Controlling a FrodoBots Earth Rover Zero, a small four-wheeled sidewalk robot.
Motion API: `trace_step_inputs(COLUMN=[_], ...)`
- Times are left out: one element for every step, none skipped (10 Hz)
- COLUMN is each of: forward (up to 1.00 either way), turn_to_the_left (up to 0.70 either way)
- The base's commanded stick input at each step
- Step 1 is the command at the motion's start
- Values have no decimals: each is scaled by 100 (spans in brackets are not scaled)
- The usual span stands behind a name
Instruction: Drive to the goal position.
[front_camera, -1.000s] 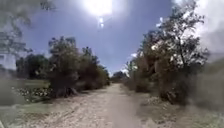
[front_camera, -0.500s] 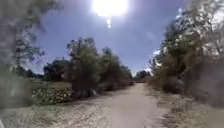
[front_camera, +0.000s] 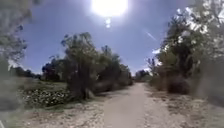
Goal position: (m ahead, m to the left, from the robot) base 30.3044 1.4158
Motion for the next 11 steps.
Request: trace_step_inputs(forward=[85, 85, 85, 85, 85, 85, 85, 85, 85, 85, 85], turn_to_the_left=[0, 0, 0, 0, 0, 0, 0, 0, 0, 0, 0])
